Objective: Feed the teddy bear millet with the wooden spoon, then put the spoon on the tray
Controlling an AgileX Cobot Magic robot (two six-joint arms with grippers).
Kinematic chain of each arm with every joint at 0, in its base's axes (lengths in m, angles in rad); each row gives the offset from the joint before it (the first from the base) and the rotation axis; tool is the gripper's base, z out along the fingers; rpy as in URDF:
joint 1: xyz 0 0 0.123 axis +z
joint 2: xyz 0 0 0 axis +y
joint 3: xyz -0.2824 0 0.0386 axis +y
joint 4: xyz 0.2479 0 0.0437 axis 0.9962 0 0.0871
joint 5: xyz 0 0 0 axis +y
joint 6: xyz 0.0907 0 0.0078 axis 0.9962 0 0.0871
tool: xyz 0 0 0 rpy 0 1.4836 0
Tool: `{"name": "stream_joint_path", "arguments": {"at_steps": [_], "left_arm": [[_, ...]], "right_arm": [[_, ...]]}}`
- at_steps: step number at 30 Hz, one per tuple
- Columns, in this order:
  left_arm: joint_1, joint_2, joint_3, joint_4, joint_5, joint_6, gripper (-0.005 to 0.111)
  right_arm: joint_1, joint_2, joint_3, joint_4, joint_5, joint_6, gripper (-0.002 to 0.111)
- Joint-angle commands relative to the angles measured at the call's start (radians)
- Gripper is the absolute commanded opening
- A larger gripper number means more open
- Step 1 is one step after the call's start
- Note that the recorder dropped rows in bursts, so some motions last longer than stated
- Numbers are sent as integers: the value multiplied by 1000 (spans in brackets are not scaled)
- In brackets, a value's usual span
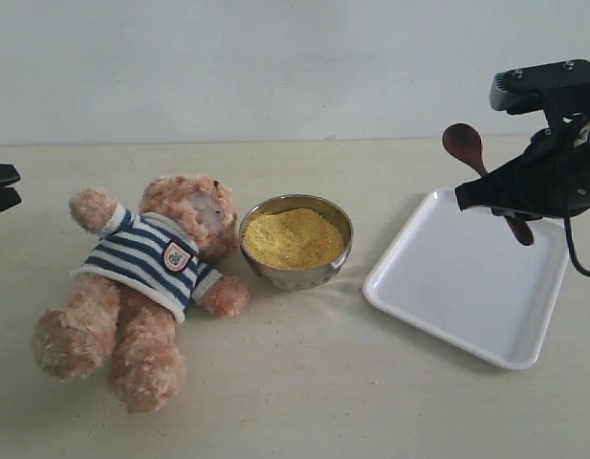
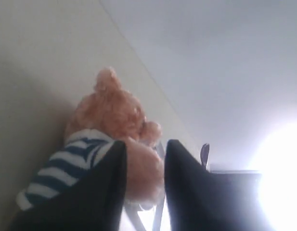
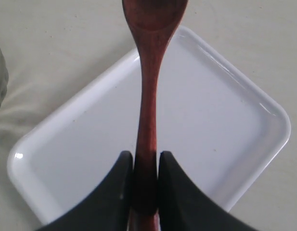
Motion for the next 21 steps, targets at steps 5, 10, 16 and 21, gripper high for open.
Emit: {"name": "stream_joint_path", "arguments": {"at_steps": [5, 10, 16, 21], "left_arm": [[3, -197, 45, 24, 14, -42, 5], [3, -463, 85, -114, -216, -41, 5], [3, -825, 92, -30, -868, -41, 5], [-23, -925, 92, 83, -906, -36, 5]], "right_arm": [[-5, 1, 2, 1, 23, -10, 0], [-5, 1, 2, 4, 27, -10, 0], [-5, 1, 2, 15, 9, -10, 0], [-5, 1, 2, 33, -10, -10, 0]]}}
